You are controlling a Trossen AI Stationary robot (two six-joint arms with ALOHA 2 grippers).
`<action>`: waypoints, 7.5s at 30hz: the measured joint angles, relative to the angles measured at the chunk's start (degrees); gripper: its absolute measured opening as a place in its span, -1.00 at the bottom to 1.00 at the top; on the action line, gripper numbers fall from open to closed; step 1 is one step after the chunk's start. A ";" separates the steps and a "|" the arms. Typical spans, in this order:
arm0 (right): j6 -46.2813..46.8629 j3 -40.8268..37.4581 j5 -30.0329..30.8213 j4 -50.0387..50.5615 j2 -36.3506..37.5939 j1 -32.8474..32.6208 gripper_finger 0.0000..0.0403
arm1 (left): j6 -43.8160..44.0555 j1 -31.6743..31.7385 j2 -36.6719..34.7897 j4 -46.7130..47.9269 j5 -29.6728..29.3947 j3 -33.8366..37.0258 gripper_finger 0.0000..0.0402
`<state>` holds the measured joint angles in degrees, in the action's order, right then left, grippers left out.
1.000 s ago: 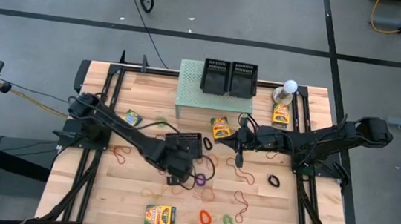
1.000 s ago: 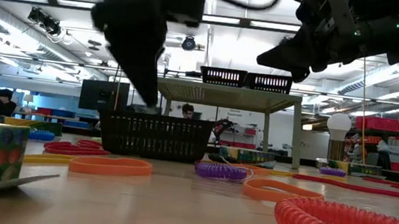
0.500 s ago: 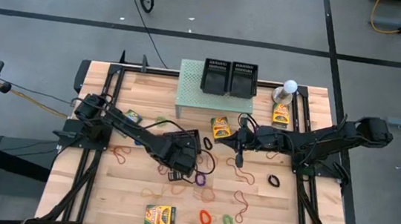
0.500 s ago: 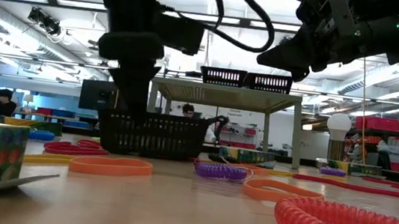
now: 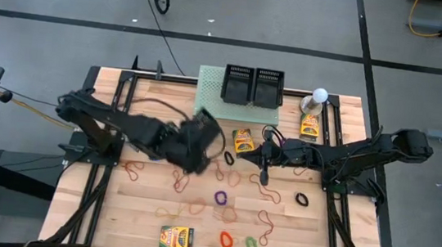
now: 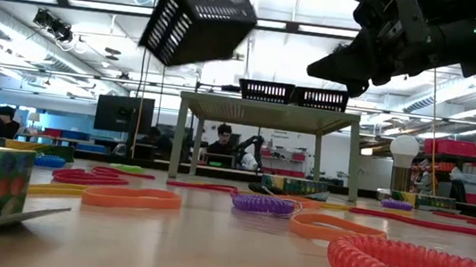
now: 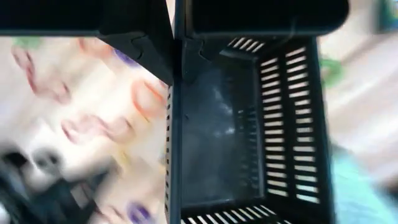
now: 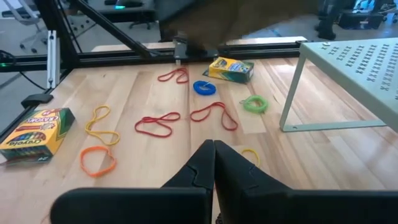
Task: Pick & Place Office Desk Supplies
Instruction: Put the black bin on the shelf
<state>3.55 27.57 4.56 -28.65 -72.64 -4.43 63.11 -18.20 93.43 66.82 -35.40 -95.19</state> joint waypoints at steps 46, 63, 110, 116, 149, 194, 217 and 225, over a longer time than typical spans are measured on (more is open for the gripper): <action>-1.48 0.04 -1.86 -3.88 -0.04 -1.10 -0.94 | -10.40 35.56 1.85 -9.61 13.90 -5.93 -0.90; -2.34 0.04 -1.93 -5.04 -0.04 -1.90 -0.94 | -9.75 38.49 5.22 -9.74 15.88 -5.88 -0.87; -2.38 0.07 -1.88 -5.91 0.00 -1.88 -0.94 | -40.94 45.31 10.14 -16.35 24.56 -5.93 -0.96; -2.38 0.07 -1.91 -6.21 0.00 -1.88 -0.94 | -42.33 45.16 10.81 -18.84 24.67 -5.86 -0.96; -3.04 0.07 -1.97 -7.21 0.00 -1.73 -0.94 | -47.93 46.42 10.86 -12.63 27.48 -5.88 -0.96; -1.18 37.87 9.56 47.32 -2.52 13.58 -0.94 | -74.10 57.52 9.32 -16.89 41.34 -5.84 -0.97; -15.22 57.09 2.92 61.49 -19.41 26.27 -0.94 | -75.81 60.86 10.70 -23.22 39.77 -5.84 -0.95; -15.42 57.07 2.95 63.85 -16.48 28.45 -0.95 | -76.26 57.54 5.81 -25.70 43.88 -3.96 -0.98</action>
<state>-11.87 84.64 7.51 35.19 -89.12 24.03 -13.15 39.34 99.24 41.12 8.48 -99.16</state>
